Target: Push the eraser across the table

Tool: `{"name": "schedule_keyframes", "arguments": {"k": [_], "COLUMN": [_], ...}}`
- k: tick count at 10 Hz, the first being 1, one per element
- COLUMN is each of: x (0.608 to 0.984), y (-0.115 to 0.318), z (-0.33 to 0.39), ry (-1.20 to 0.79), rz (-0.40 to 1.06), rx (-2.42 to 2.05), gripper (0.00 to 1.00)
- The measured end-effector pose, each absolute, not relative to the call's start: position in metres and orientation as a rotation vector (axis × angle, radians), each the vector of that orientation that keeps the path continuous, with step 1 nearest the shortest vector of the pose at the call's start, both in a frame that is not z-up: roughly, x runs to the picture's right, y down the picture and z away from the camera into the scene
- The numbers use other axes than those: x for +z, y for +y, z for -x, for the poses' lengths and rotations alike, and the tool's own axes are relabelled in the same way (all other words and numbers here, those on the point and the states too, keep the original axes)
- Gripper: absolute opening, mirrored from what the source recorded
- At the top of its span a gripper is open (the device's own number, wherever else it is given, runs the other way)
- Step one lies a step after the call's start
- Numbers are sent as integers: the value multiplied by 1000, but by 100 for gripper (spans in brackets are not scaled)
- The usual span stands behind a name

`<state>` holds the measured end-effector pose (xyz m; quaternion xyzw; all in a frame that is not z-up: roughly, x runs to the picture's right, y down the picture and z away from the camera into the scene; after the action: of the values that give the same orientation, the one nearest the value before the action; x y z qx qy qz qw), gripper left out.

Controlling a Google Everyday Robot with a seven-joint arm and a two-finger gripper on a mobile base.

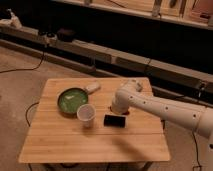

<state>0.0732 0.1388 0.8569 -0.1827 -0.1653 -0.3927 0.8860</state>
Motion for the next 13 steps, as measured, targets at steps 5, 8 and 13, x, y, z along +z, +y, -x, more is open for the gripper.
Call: {"name": "schedule_keyframes", "arguments": {"k": [5, 8, 13], "x": [877, 885, 883], "y": [145, 151, 169], "z": [-63, -69, -69], "ry": [-370, -378, -409], "rz": [361, 376, 404], "rx": [-1004, -1063, -1097], "gripper": [0, 0, 0]}}
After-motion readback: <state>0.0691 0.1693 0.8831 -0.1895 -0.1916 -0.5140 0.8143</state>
